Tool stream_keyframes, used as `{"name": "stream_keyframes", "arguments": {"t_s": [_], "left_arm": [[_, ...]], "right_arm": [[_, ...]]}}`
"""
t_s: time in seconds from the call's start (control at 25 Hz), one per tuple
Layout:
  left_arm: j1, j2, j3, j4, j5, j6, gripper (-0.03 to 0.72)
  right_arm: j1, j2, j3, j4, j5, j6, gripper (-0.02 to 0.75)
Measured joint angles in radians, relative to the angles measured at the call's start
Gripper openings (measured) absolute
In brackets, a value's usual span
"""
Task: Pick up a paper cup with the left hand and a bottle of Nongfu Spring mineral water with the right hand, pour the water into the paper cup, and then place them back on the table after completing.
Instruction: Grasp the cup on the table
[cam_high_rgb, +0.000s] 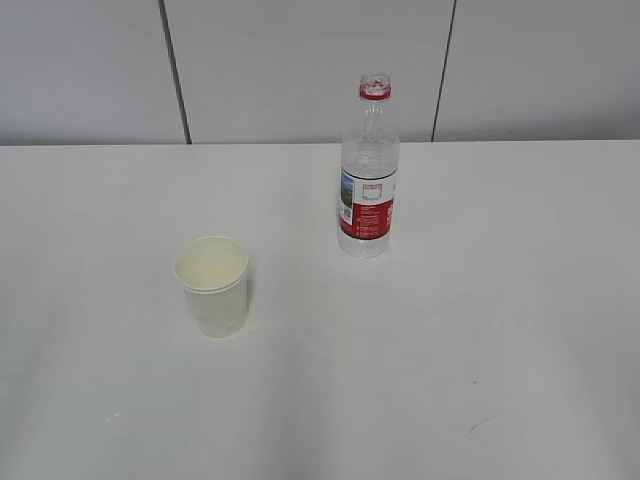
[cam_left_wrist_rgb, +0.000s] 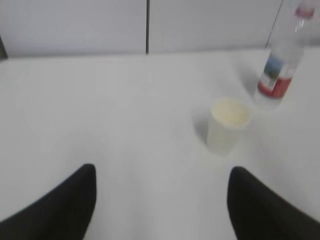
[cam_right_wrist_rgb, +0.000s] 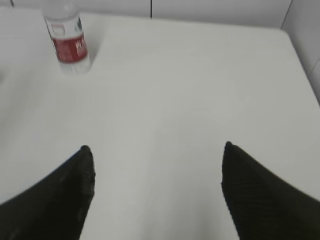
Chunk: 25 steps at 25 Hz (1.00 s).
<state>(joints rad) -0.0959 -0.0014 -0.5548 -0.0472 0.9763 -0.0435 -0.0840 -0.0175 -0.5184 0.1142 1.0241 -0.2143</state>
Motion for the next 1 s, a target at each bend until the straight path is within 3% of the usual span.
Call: {"name": "stream_keyframes", "arguments": {"t_s": [0.24,0.44,0.6,0.88,1.0], "left_arm": [[0.000,0.046,0.028,0.011,-0.384,0.063,0.501],[-0.001,0.187,0.158,-0.017,-0.657,0.076,0.501],[-0.001,0.323,0.217,-0.046,-0.853,0.078,0.501],[-0.001,0.580,0.222,-0.062,-1.033,0.079,0.480],[-0.001,0.627,0.222,-0.063,-1.064,0.079,0.479]], "right_arm": [[0.000,0.072,0.014,0.079,-0.321,-0.117,0.587],[0.000,0.227,0.051,0.309,-0.536,-0.315,0.587],[0.000,0.355,0.054,0.501,-0.625,-0.518,0.587],[0.001,0.552,0.058,0.797,-0.722,-0.844,0.587],[0.001,0.554,0.060,0.859,-0.733,-0.957,0.587]]}}
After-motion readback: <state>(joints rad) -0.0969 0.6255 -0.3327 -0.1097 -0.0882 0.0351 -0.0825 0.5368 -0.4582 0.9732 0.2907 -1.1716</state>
